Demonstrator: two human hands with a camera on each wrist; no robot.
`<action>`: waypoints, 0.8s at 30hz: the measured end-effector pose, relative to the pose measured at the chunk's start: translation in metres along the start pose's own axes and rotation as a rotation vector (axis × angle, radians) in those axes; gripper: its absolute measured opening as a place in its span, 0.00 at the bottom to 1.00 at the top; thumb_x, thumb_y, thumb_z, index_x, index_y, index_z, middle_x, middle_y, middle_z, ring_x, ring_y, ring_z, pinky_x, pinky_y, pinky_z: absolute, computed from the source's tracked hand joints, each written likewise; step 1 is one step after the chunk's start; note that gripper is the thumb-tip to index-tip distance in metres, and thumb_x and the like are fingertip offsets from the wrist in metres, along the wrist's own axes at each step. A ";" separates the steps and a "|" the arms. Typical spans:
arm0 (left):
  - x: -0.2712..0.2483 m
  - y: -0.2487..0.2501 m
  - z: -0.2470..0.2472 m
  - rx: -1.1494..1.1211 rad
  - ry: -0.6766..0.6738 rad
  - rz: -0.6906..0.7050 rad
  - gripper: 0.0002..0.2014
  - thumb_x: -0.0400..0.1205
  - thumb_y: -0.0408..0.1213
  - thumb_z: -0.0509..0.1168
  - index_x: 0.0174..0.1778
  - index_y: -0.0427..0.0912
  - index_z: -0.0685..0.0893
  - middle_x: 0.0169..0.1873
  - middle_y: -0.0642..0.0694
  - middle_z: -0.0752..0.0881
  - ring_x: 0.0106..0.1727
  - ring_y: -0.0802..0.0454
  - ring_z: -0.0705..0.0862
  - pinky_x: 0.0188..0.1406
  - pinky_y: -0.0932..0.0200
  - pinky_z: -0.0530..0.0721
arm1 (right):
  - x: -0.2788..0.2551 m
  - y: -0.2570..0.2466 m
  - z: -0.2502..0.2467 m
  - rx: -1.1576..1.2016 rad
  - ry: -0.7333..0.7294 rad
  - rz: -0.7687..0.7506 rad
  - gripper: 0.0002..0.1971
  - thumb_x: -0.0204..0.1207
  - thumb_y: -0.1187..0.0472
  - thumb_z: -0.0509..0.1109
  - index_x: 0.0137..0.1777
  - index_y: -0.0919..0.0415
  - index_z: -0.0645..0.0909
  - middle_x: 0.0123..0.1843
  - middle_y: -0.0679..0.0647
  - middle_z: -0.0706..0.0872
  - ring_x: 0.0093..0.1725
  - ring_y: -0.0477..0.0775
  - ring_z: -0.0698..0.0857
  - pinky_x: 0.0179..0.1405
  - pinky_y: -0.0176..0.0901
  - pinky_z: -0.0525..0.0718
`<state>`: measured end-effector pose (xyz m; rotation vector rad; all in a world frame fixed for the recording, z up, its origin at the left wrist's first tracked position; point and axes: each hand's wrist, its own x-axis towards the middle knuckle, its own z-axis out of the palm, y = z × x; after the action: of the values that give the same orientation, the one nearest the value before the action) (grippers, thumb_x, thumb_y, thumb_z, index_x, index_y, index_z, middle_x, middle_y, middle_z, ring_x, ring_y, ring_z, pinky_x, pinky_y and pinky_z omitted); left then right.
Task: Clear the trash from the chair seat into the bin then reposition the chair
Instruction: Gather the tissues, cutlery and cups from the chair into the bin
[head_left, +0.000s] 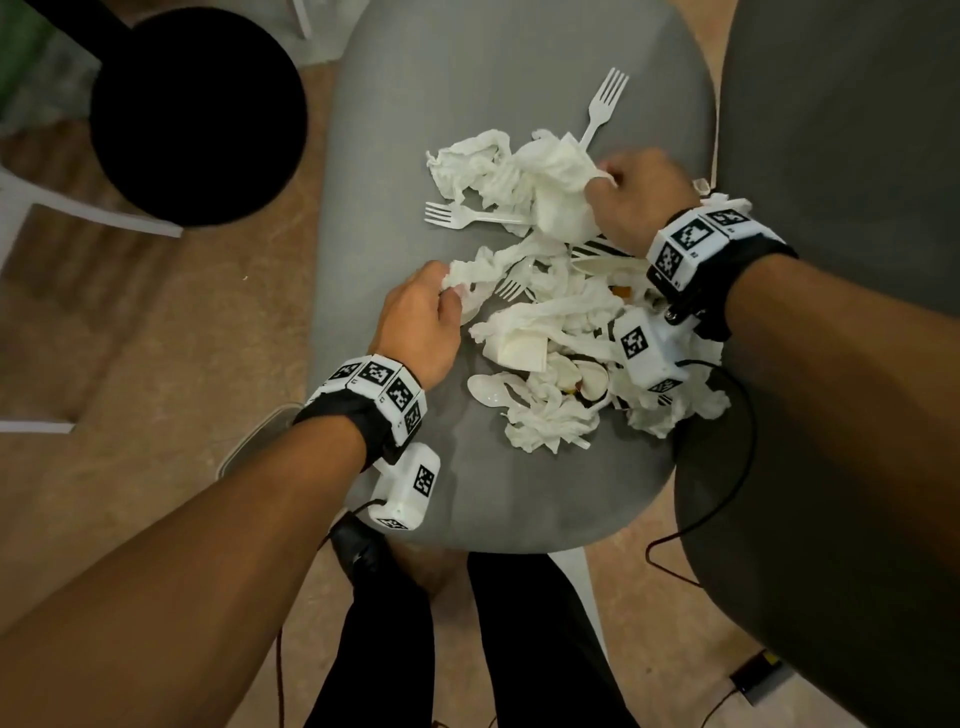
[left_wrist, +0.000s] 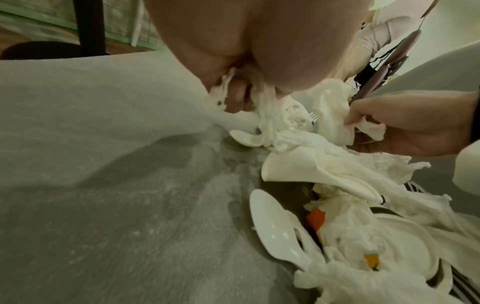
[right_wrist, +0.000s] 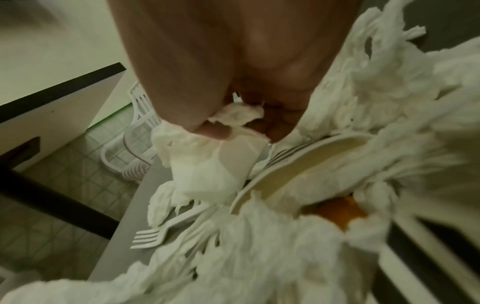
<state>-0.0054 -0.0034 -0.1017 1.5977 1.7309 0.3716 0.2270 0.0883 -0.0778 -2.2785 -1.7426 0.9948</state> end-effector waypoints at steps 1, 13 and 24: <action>-0.002 0.001 -0.002 -0.003 0.011 -0.006 0.10 0.88 0.38 0.55 0.57 0.37 0.78 0.42 0.44 0.85 0.41 0.45 0.80 0.42 0.61 0.72 | -0.005 -0.004 0.001 0.011 0.020 -0.029 0.13 0.79 0.57 0.59 0.40 0.62 0.81 0.33 0.57 0.80 0.40 0.64 0.79 0.38 0.43 0.69; -0.045 -0.036 -0.044 -0.301 0.189 -0.039 0.15 0.78 0.38 0.52 0.25 0.46 0.61 0.21 0.52 0.64 0.26 0.49 0.63 0.27 0.51 0.64 | -0.074 -0.080 0.054 0.146 -0.001 -0.192 0.12 0.85 0.58 0.52 0.44 0.63 0.70 0.40 0.55 0.76 0.42 0.58 0.74 0.43 0.46 0.67; -0.155 -0.191 -0.111 -0.290 0.330 -0.409 0.15 0.73 0.42 0.53 0.20 0.45 0.61 0.20 0.50 0.62 0.24 0.50 0.61 0.27 0.52 0.61 | -0.180 -0.193 0.224 0.014 -0.371 -0.419 0.18 0.87 0.59 0.55 0.71 0.69 0.72 0.48 0.63 0.83 0.46 0.64 0.81 0.42 0.46 0.70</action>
<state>-0.2281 -0.1559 -0.1019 0.9855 2.0846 0.6733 -0.0784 -0.0741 -0.0871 -1.6811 -2.2144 1.3808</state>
